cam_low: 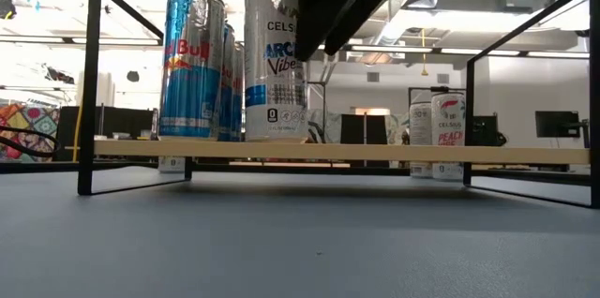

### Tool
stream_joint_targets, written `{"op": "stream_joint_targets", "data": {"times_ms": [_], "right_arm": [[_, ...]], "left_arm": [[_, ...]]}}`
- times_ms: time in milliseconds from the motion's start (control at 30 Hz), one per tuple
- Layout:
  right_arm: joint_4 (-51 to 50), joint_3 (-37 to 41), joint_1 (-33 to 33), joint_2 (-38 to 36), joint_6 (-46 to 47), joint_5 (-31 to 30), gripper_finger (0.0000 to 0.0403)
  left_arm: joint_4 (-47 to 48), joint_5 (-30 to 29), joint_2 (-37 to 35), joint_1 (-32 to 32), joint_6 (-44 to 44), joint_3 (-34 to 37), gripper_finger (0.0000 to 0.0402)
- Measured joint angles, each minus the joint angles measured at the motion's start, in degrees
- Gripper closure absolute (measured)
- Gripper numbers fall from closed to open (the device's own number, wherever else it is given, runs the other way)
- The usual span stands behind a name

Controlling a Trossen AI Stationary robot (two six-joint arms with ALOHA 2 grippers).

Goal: Place canned beverage on shelf
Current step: Put the white blue soda can on the shelf aligned with the other blue soda cans, then put the top pink soda can on the shelf

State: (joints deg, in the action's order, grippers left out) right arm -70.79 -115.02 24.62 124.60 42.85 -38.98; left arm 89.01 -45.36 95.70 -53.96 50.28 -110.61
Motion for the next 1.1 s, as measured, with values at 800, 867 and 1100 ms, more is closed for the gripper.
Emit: {"op": "stream_joint_targets", "data": {"times_ms": [800, 867, 1100], "right_arm": [[1.86, 0.0, 0.3, 0.0, 3.92, 3.04, 0.012], [0.47, 0.0, 0.71, 0.0, 5.25, 3.04, 0.012], [-6.51, -1.73, 1.74, -3.25, 4.88, 3.49, 0.012]], "left_arm": [[-0.02, -0.04, 0.0, -0.02, 1.03, 0.0, 0.0115], [-0.02, -0.1, 0.0, -0.02, 1.03, 0.0, 0.0115], [-0.01, -0.35, 0.0, 0.03, 0.97, 0.0, 0.0115]]}}
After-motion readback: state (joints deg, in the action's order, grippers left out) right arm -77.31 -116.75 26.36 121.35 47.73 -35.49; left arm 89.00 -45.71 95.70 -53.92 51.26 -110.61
